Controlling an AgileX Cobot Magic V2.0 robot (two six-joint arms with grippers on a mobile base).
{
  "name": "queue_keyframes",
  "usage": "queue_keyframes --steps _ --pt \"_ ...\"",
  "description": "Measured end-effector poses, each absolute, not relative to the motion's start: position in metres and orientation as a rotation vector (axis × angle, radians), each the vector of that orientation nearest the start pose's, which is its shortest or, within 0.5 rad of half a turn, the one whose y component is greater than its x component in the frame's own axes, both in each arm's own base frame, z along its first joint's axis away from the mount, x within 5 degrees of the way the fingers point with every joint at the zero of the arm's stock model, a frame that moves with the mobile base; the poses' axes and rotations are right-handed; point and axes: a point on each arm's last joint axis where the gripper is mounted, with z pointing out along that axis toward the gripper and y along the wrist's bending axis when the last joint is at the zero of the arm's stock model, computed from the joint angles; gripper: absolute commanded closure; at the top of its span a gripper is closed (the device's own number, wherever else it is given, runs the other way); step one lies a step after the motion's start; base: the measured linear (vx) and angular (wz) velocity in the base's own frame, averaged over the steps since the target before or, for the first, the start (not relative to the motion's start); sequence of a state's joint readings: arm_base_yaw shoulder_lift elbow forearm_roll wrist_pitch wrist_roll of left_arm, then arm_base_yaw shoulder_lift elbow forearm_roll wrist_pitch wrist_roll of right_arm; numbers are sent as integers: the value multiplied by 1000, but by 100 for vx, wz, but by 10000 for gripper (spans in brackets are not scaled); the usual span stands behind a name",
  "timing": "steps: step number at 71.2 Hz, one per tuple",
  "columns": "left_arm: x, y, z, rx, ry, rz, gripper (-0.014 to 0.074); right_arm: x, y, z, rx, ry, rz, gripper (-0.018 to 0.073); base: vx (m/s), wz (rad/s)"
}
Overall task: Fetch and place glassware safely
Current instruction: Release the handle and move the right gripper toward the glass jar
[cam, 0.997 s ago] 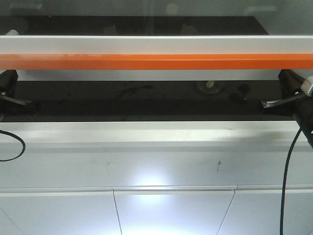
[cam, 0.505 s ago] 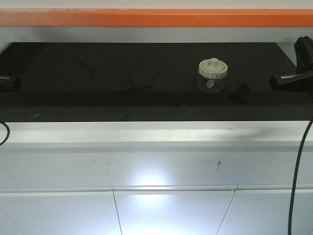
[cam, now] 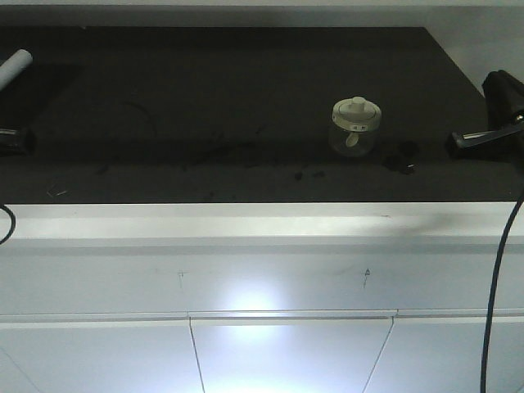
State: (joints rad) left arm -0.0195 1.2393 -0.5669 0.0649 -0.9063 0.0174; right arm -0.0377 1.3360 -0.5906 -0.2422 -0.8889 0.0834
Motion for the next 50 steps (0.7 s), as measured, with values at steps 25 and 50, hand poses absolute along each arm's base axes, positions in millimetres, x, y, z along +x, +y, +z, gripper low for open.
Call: queue_keyframes --steps 25,50 --pt "227 -8 321 93 1420 17 603 252 5 306 -173 1416 -2 560 0 0" --pt "175 -4 339 85 1543 38 603 226 5 323 -170 1473 -11 560 0 0"
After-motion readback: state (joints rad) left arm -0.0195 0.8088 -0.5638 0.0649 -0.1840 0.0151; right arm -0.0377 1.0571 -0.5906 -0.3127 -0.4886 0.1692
